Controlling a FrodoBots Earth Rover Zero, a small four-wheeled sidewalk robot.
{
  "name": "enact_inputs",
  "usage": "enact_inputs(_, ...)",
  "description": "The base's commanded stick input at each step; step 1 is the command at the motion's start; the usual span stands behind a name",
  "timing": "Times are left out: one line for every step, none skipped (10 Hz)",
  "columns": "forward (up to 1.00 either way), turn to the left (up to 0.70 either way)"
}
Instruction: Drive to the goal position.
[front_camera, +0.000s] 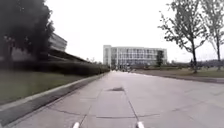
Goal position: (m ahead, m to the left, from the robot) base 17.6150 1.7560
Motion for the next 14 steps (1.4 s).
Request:
enact_inputs(0.60, 0.15)
enact_inputs(0.60, 0.15)
enact_inputs(0.60, 0.15)
enact_inputs(0.60, 0.15)
enact_inputs(0.60, 0.15)
enact_inputs(0.60, 0.10)
enact_inputs(0.60, 0.00)
enact_inputs(0.60, 0.00)
enact_inputs(0.60, 0.00)
enact_inputs(0.60, 0.00)
enact_inputs(0.60, 0.00)
enact_inputs(0.60, 0.00)
enact_inputs(0.60, 0.00)
enact_inputs(0.60, 0.00)
